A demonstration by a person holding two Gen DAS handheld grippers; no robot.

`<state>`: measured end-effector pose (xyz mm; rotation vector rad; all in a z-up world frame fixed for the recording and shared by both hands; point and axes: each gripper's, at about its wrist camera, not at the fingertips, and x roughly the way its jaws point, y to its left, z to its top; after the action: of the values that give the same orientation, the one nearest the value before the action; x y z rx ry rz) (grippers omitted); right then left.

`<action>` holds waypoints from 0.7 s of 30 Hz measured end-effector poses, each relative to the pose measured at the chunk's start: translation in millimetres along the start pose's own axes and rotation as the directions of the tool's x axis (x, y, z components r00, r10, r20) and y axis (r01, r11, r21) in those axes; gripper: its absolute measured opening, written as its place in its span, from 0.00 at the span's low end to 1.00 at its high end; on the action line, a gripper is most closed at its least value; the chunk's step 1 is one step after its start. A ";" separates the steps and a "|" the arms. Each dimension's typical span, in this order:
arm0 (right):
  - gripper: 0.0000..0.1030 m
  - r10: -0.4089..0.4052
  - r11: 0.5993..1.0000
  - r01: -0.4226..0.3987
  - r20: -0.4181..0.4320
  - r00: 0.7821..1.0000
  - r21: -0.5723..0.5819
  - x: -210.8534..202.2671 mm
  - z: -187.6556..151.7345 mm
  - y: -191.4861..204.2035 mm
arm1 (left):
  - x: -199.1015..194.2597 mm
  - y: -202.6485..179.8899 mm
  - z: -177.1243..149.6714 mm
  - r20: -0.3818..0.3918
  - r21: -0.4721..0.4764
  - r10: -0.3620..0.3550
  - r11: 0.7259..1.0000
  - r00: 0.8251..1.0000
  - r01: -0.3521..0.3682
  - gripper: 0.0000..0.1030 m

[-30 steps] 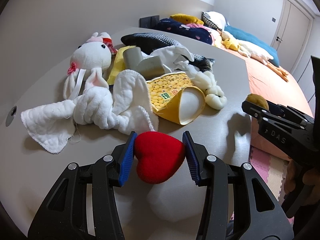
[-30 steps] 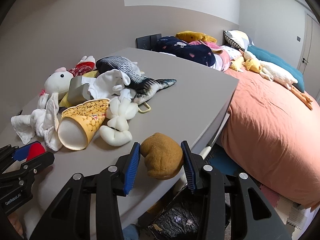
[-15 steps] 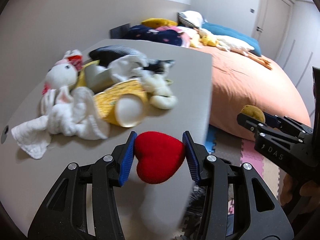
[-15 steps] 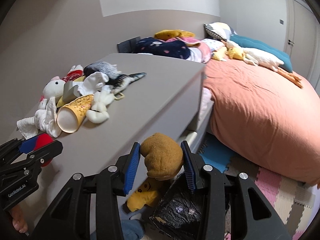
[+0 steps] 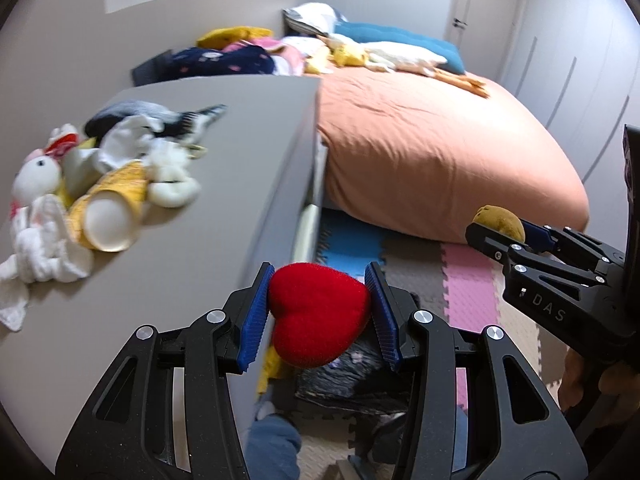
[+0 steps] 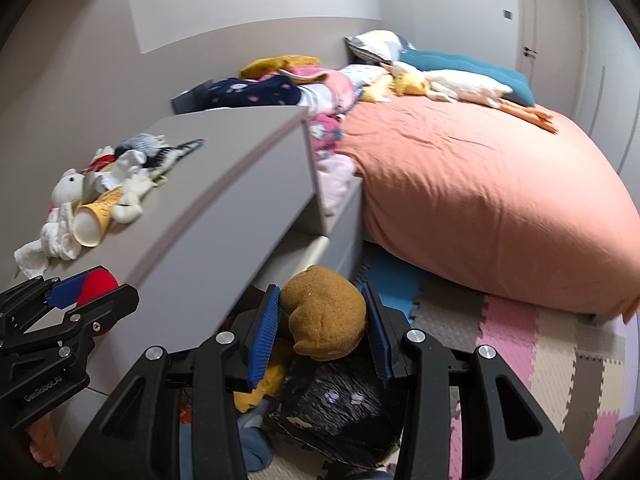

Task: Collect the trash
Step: 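Lower the heart and brown plush into the black bin and open both grippers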

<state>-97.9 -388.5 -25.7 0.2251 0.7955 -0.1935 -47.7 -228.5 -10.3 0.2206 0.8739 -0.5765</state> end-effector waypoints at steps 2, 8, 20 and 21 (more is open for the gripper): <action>0.42 -0.019 1.000 0.019 -0.006 1.000 0.023 -2.3 -6.5 -13.5 | 9.4 -10.1 -1.3 -0.017 0.015 -0.020 1.000 1.000 0.020 0.45; 0.42 -0.073 0.994 0.075 -0.036 0.997 0.078 -3.6 -26.3 -48.4 | 35.8 -37.2 -9.8 -0.066 0.063 -0.052 0.996 0.996 0.056 0.45; 0.42 -0.106 0.985 0.114 -0.070 0.992 0.127 -3.1 -47.1 -73.5 | 61.3 -62.0 -23.8 -0.128 0.102 -0.061 0.992 0.990 0.074 0.45; 0.42 -0.106 0.985 0.114 -0.070 0.992 0.128 -3.4 -47.4 -74.3 | 61.5 -62.6 -23.8 -0.128 0.105 -0.059 0.992 0.990 0.073 0.45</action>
<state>-151.6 -446.6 -64.8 0.3137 0.8597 -0.3454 -67.5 -294.1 -70.0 0.3305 0.9744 -0.6789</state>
